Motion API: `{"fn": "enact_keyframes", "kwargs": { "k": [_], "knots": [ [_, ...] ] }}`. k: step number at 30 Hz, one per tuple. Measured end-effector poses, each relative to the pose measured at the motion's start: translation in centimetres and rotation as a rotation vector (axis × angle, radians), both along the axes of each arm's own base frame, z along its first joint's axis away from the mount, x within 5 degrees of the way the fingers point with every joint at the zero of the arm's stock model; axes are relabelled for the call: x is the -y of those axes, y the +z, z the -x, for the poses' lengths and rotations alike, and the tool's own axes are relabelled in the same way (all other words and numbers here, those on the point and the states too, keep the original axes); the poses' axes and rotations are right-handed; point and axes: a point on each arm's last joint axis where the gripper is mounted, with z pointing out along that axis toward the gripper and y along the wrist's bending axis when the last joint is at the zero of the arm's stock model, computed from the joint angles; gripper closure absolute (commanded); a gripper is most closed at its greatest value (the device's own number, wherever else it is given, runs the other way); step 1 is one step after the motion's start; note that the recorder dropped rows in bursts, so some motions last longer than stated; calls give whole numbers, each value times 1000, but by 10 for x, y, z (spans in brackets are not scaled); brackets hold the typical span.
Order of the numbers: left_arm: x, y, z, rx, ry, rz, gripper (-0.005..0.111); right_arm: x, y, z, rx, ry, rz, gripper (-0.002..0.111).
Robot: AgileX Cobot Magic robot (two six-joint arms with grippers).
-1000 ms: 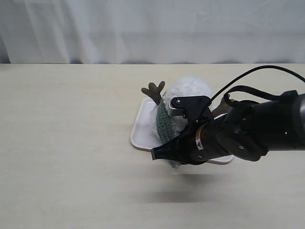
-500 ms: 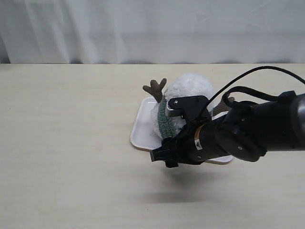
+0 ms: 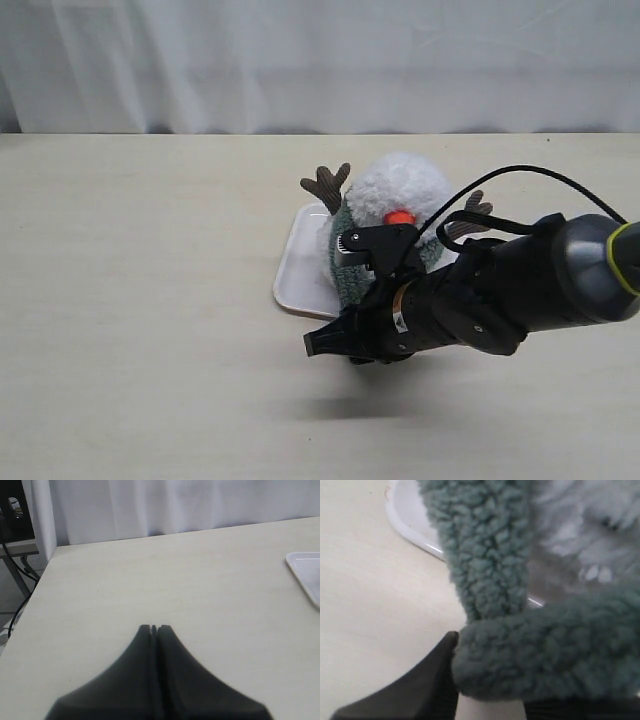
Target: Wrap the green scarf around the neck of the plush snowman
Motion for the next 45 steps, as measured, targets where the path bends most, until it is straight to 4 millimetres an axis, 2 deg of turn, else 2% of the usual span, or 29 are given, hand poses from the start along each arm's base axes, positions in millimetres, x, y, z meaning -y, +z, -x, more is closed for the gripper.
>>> {"fn": "enact_keyframes", "kwargs": {
  "k": [5,17,26,28,31,36,38,45],
  "knots": [
    [0,0,0,0,0,0,107,0,0,0,5,14,7,105],
    [0,0,0,0,0,0,107,12,-5,5,-42,87,186,104],
    [0,0,0,0,0,0,107,13,-5,4,-33,111,211,104],
    [0,0,0,0,0,0,107,13,-5,5,-34,112,213,99],
    [0,0,0,0,0,0,107,13,-1,5,-26,108,209,85],
    [0,0,0,0,0,0,107,14,22,6,9,66,154,61],
    [0,0,0,0,0,0,107,16,31,8,7,38,141,56],
    [0,0,0,0,0,0,107,32,44,24,-131,-44,238,53]
  ]
}}
